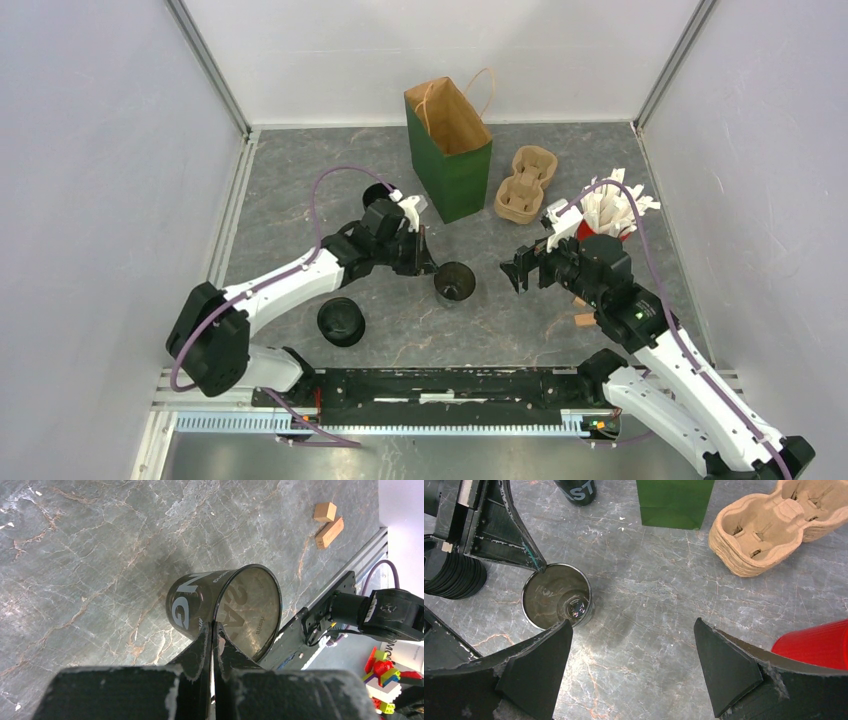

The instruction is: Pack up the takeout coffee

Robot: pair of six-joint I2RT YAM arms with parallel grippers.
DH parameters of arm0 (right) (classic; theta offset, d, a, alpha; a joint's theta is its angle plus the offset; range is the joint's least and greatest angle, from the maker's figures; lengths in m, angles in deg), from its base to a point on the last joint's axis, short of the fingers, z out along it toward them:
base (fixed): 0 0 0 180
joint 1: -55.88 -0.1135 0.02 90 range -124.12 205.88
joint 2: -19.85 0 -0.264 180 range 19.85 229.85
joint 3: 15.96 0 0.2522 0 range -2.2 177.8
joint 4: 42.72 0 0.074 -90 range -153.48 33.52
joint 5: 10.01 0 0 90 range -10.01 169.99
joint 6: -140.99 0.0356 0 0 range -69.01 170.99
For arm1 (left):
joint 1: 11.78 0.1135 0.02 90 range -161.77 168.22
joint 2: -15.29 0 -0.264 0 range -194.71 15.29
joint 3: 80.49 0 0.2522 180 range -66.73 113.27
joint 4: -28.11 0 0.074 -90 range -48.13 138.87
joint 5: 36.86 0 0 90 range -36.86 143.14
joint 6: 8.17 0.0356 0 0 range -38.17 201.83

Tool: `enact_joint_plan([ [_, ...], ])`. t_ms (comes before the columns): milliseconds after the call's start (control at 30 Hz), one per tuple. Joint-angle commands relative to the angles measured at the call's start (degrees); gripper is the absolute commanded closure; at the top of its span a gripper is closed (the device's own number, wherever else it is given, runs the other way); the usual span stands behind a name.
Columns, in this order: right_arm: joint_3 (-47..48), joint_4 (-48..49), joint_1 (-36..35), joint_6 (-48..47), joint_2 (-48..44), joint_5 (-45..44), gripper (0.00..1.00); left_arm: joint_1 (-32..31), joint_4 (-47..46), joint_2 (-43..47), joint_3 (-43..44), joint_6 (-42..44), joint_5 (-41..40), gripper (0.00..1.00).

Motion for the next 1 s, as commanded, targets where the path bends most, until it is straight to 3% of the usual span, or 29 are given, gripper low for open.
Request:
enact_joint_plan([
  [0,-0.2,1.0,-0.1,0.4,0.2,-0.4,0.01,-0.4,-3.5,-1.0,-0.9,-1.9,0.7,0.93],
  [167,-0.2,0.8,-0.1,0.2,0.0,-0.3,0.01,-0.4,-1.5,0.5,-0.2,-2.3,-1.1,0.72],
  [333,-0.2,0.6,-0.1,0.1,-0.3,-0.4,0.01,-0.4,6.3,3.7,4.5,0.4,-6.0,0.57],
  [633,-0.3,0.4,-0.1,0.3,-0.9,-0.2,0.01,-0.3,25.2,11.7,11.4,1.2,-28.3,0.38],
  [767,-0.8,0.7,-0.2,0.2,-1.4,-0.1,0.01,-0.2,30.4,15.9,10.6,-2.0,-36.0,0.34],
  [967,-1.3,1.3,-0.1,0.4,-0.9,0.2,0.01,0.0,35.9,19.4,6.6,-10.4,-44.9,0.36],
])
